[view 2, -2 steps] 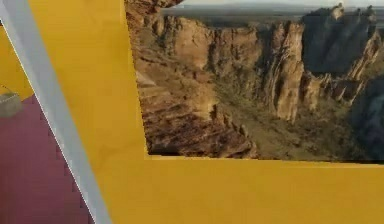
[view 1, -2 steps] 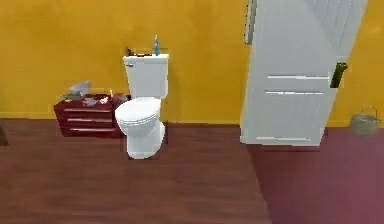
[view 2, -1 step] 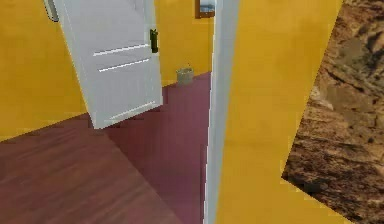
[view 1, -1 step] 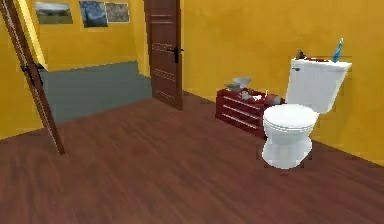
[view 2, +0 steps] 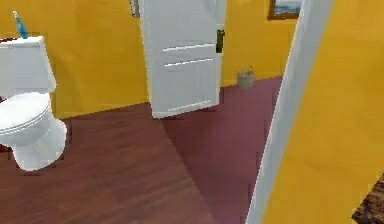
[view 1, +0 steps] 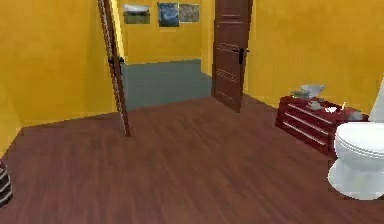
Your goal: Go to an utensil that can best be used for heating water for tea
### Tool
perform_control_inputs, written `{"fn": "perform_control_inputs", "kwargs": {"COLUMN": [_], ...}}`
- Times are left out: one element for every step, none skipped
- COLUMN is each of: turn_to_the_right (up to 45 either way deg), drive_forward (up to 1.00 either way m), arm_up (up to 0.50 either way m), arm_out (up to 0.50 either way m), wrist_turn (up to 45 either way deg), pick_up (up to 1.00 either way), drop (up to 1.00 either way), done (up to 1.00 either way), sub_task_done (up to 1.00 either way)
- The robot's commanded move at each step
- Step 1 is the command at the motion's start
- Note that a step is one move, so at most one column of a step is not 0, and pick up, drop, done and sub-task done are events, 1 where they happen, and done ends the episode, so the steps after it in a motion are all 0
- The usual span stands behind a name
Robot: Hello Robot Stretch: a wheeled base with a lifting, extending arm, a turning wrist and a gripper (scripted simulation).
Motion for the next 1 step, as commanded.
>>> {"fn": "perform_control_inputs", "kwargs": {"turn_to_the_right": [0.0], "drive_forward": [1.0], "arm_up": [0.0], "arm_out": [0.0], "wrist_turn": [0.0], "pick_up": [0.0], "drop": [0.0], "done": [0.0], "sub_task_done": [0.0]}}
